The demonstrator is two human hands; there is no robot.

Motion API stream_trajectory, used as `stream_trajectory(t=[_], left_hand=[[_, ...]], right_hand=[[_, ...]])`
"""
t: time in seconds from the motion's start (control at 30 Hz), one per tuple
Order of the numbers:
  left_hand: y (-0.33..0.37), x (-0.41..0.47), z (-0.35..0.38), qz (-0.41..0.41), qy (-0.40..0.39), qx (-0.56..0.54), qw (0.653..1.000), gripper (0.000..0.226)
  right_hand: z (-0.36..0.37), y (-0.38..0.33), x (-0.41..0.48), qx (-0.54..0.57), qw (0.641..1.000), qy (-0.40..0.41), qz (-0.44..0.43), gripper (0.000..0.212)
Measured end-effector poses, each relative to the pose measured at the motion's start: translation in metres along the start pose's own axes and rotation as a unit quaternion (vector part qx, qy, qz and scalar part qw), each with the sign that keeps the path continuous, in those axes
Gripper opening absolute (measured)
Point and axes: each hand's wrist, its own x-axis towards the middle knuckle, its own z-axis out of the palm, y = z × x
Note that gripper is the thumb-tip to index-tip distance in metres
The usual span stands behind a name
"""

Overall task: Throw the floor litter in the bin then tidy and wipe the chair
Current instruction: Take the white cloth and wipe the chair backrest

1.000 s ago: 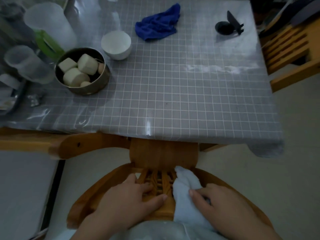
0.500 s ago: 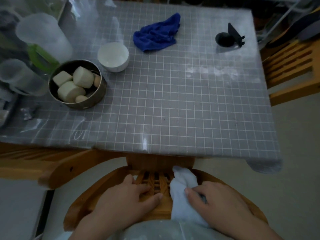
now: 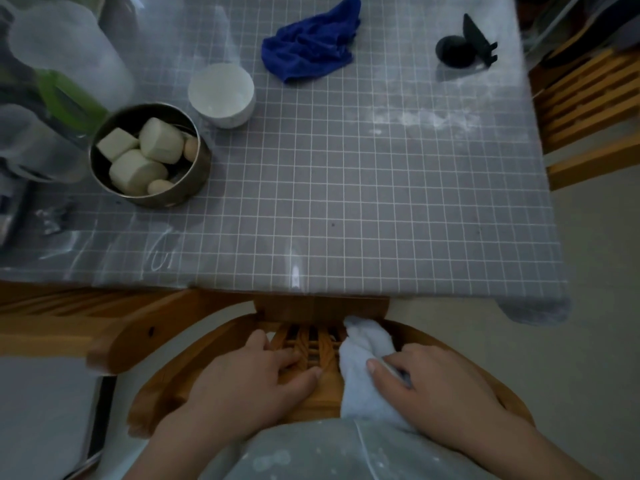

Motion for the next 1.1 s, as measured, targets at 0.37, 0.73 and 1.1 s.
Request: stream_trajectory(t=[0.37,0.73,1.1], left_hand=[[-0.007,0.001,-0.003,0.003,0.008,0.011,1.0,0.064],[-0.011,0.004,0.024,0.025,0.175,0.043,0.983,0.041],[-0.016,-0.008,0.052,0.113,0.377,0.036,0.919,0.03]], right_hand=[[0.006,-0.005,0.005,0.028,0.999,0.002,0.032,0.069],[0.025,-0.004,-0.001,0.023,0.998,0.003,0.058,0.057],[0.044,-0.004,-0.017,0.005,0.999,0.014,0.04,0.06]])
